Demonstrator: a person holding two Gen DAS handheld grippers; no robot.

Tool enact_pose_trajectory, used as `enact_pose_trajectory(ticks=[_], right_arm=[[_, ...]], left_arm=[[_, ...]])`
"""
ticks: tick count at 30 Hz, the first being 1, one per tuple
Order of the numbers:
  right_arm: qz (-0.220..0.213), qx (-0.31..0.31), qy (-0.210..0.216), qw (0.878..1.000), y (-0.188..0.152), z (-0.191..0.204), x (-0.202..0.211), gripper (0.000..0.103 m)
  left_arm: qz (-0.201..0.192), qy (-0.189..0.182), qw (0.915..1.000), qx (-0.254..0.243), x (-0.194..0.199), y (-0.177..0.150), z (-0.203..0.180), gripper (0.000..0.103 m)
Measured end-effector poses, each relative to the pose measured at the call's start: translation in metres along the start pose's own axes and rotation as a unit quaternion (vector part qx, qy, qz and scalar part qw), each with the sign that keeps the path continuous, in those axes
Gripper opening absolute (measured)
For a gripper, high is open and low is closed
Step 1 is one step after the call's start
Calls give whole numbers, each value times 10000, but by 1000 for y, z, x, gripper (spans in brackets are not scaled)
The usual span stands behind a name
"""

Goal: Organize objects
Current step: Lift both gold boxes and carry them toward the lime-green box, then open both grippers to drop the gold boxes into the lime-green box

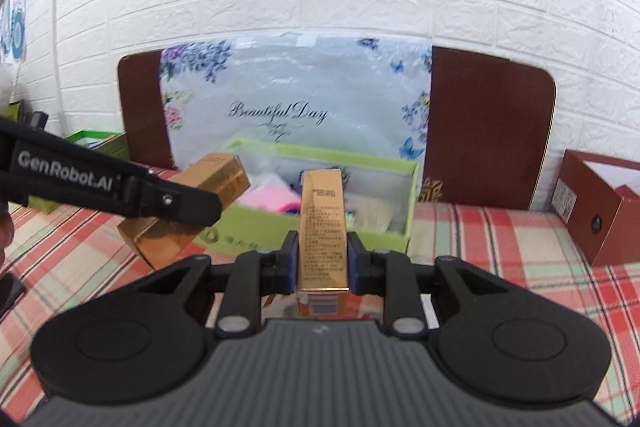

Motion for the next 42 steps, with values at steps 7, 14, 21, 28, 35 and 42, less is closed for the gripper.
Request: enact_pose_trajectory(ticks=[7,14,21,28,35,42], right_arm=[[-143,62,-294,9994,41,-18,-59,23],[-267,211,-441,9984,50,-22,-128,41],[-517,687,-568,9947,23,-18,-136,91],[-428,275,-614,9968,23,-22,-108,103],[-712,358,-596,9950,36,-22,-36,103],[-808,380,-556,9945,27,-13,33,103]], left_arm=[[67,115,9999,81,-66,39,18,33],[-105,633,9978,-191,-122,43,39,81],[-258,663,9973,-176,-112,21,51,83],[-49,749,9971,-84,-75,17,45,83],[-142,793,9968,15,-5,1,25,83],[-303,865,9958,56,54,-33,3,85]])
Point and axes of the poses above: each gripper's, at about its wrist camera, not at the fingertips, and x roughly against the way its jaws point, z to its left, y to its top, the point moved 7 cm from there along -x, roughly the way its jaws point, and after that the axes turned 14 degrees about -x, right-handed, at the moved point
